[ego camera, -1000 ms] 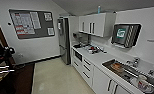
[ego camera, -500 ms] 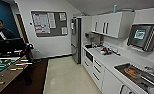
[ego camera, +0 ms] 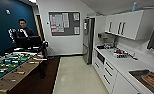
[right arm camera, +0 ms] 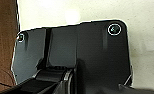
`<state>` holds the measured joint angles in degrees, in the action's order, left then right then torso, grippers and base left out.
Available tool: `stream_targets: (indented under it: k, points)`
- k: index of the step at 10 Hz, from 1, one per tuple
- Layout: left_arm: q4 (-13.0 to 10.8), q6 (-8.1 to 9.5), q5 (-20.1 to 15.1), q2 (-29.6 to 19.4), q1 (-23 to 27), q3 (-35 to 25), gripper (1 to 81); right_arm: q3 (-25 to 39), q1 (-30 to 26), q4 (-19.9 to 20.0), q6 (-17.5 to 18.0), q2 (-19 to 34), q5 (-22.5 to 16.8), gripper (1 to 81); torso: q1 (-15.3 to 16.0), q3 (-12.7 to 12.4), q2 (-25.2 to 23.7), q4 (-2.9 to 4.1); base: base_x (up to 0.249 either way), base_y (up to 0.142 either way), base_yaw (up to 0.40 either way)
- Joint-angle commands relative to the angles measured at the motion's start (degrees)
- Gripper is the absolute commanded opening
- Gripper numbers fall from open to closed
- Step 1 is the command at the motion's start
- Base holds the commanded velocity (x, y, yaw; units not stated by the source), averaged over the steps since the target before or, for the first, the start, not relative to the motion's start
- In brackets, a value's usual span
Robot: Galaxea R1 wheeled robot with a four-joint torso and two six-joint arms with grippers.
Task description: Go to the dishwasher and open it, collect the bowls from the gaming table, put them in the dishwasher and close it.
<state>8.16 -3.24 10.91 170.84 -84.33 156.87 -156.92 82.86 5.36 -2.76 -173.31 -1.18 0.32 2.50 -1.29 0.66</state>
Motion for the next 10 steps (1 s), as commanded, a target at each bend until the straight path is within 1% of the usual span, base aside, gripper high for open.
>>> stream_targets:
  k: [1,10]
  points:
    - [-0.33,-0.19,-2.65,-0.93,3.08,0.46,81.1,-0.13,-3.26,0.17,0.03,-0.13,-2.95,81.1,0.00,0.00,0.00,0.00,0.000,0.000,0.363]
    - [-0.16,-0.01,-3.00,-0.93,2.99,0.55,81.1,-0.13,-3.09,0.17,0.03,-0.39,-2.95,81.1,0.00,0.00,0.00,0.00,0.000,0.000,0.363]
